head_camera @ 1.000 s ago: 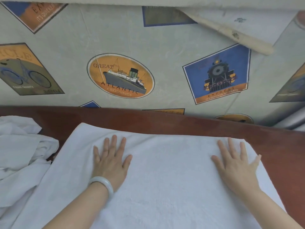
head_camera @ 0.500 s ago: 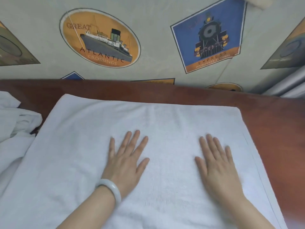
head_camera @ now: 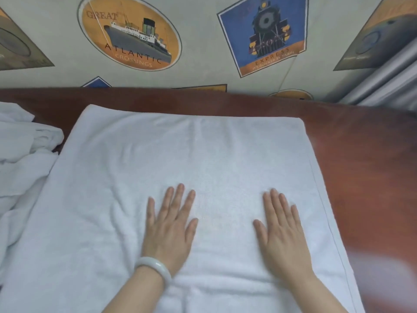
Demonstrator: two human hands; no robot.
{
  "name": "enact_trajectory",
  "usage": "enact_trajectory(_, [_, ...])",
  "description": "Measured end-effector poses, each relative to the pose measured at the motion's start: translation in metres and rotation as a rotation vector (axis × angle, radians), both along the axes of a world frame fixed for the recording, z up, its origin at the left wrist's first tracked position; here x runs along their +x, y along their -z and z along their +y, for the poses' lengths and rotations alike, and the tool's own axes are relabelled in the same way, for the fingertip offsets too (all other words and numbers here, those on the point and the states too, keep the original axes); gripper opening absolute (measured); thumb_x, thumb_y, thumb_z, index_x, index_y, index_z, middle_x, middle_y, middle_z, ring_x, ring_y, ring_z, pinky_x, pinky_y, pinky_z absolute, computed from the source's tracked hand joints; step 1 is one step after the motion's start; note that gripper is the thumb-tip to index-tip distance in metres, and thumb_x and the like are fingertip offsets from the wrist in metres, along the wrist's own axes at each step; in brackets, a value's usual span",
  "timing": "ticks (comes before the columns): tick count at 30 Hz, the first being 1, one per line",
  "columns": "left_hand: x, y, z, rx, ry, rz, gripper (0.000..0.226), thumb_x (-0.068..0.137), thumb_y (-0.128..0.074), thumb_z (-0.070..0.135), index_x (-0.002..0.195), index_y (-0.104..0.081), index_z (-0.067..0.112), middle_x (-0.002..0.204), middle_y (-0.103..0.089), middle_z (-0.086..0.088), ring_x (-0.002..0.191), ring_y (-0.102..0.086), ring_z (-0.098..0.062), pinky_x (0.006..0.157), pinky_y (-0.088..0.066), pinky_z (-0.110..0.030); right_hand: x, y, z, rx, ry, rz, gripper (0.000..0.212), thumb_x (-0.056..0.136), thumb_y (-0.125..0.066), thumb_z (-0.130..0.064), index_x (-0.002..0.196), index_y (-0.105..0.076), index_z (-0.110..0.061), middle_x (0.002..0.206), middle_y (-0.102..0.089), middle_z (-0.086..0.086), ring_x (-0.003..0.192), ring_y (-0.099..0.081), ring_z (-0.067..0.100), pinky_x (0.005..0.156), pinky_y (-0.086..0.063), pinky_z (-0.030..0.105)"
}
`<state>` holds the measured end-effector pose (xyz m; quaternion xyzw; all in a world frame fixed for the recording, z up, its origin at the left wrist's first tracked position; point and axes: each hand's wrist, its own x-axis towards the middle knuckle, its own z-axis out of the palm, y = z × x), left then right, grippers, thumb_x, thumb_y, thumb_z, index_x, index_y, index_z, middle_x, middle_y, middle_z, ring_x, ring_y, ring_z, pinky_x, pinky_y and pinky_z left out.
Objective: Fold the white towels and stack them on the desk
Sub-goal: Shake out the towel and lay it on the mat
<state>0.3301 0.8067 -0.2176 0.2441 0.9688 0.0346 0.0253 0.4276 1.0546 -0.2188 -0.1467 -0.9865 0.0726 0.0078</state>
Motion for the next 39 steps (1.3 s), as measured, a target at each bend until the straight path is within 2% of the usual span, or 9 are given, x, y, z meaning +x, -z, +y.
enact_trajectory(3, [-0.002, 0.002, -0.009, -0.029, -0.091, -0.037, 0.061, 0.101, -0.013, 0.048, 0.154, -0.029, 0.023, 0.163, -0.020, 0.001, 0.150, -0.018, -0.021, 0.116, -0.017, -0.060, 0.016, 0.001, 0.032, 0.005, 0.194, -0.044, 0.073, 0.097, -0.003, -0.060, 0.157, -0.005, -0.018, 0.165, -0.004, 0.001, 0.152, 0.002, 0.016, 0.123, -0.004, 0.044])
enact_trajectory(6, [0.022, -0.004, 0.016, 0.039, -0.218, -0.025, 0.067, 0.102, -0.006, 0.050, 0.152, -0.035, 0.015, 0.161, -0.026, -0.008, 0.148, -0.023, -0.030, 0.115, -0.017, -0.060, 0.028, -0.005, 0.030, -0.001, 0.434, -0.054, 0.086, 0.094, 0.002, -0.064, 0.155, -0.014, -0.005, 0.162, -0.016, 0.014, 0.151, -0.010, 0.030, 0.120, -0.007, 0.054])
enact_trajectory(11, [0.111, -0.010, 0.051, 0.034, 0.263, -0.035, 0.060, 0.096, -0.032, 0.046, 0.150, -0.039, 0.021, 0.161, -0.025, -0.004, 0.148, -0.025, -0.024, 0.113, -0.020, -0.058, 0.084, -0.006, -0.036, -0.002, -0.046, 0.023, 0.063, 0.101, -0.028, -0.043, 0.154, -0.026, -0.010, 0.162, -0.021, 0.007, 0.151, -0.014, 0.021, 0.121, -0.012, 0.047])
enact_trajectory(16, [0.113, -0.004, 0.027, 0.014, 0.071, -0.015, 0.061, 0.103, -0.012, 0.044, 0.152, -0.032, 0.013, 0.161, -0.023, -0.012, 0.149, -0.022, -0.029, 0.116, -0.018, -0.054, 0.168, -0.001, 0.029, 0.043, 0.375, -0.013, 0.067, 0.101, -0.013, -0.045, 0.153, -0.025, -0.006, 0.161, -0.024, 0.011, 0.149, -0.019, 0.025, 0.119, -0.017, 0.051])
enact_trajectory(18, [0.137, -0.011, 0.029, 0.066, 0.107, -0.004, 0.061, 0.103, -0.015, 0.043, 0.151, -0.031, 0.010, 0.160, -0.025, -0.016, 0.148, -0.023, -0.032, 0.115, -0.019, -0.055, 0.180, -0.006, 0.032, 0.040, 0.418, -0.017, 0.072, 0.101, -0.010, -0.048, 0.150, -0.031, 0.000, 0.157, -0.030, 0.018, 0.146, -0.026, 0.031, 0.117, -0.020, 0.054])
enact_trajectory(23, [0.220, -0.005, 0.040, 0.046, 0.359, -0.038, 0.062, 0.092, -0.038, 0.042, 0.147, -0.044, 0.014, 0.160, -0.026, -0.009, 0.147, -0.029, -0.026, 0.110, -0.025, -0.057, 0.191, -0.003, -0.046, -0.033, -0.037, 0.065, 0.059, 0.101, -0.029, -0.035, 0.153, -0.028, -0.008, 0.162, -0.022, 0.010, 0.150, -0.017, 0.024, 0.119, -0.013, 0.045])
enact_trajectory(32, [0.223, -0.003, 0.010, 0.033, 0.033, -0.044, 0.062, 0.102, -0.014, 0.045, 0.151, -0.034, 0.013, 0.160, -0.027, -0.008, 0.148, -0.023, -0.027, 0.117, -0.016, -0.058, 0.268, 0.002, 0.011, -0.025, 0.325, -0.004, 0.064, 0.101, -0.016, -0.043, 0.155, -0.014, -0.008, 0.163, -0.016, 0.009, 0.151, -0.012, 0.020, 0.121, -0.011, 0.044])
enact_trajectory(35, [0.262, -0.006, 0.043, 0.080, 0.220, -0.039, 0.062, 0.095, -0.032, 0.040, 0.150, -0.038, 0.012, 0.160, -0.026, -0.011, 0.148, -0.024, -0.030, 0.114, -0.018, -0.057, 0.267, -0.004, -0.015, -0.060, 0.211, 0.071, 0.061, 0.101, -0.027, -0.035, 0.153, -0.024, -0.002, 0.161, -0.021, 0.014, 0.150, -0.017, 0.025, 0.120, -0.012, 0.045])
enact_trajectory(39, [0.293, -0.003, 0.056, 0.058, 0.413, -0.054, 0.059, 0.097, -0.032, 0.039, 0.153, -0.032, 0.020, 0.163, -0.018, -0.005, 0.150, -0.018, -0.023, 0.115, -0.018, -0.056, 0.293, 0.003, -0.035, -0.084, 0.041, 0.055, 0.059, 0.100, -0.030, -0.032, 0.153, -0.027, -0.006, 0.162, -0.021, 0.007, 0.151, -0.016, 0.020, 0.119, -0.016, 0.043])
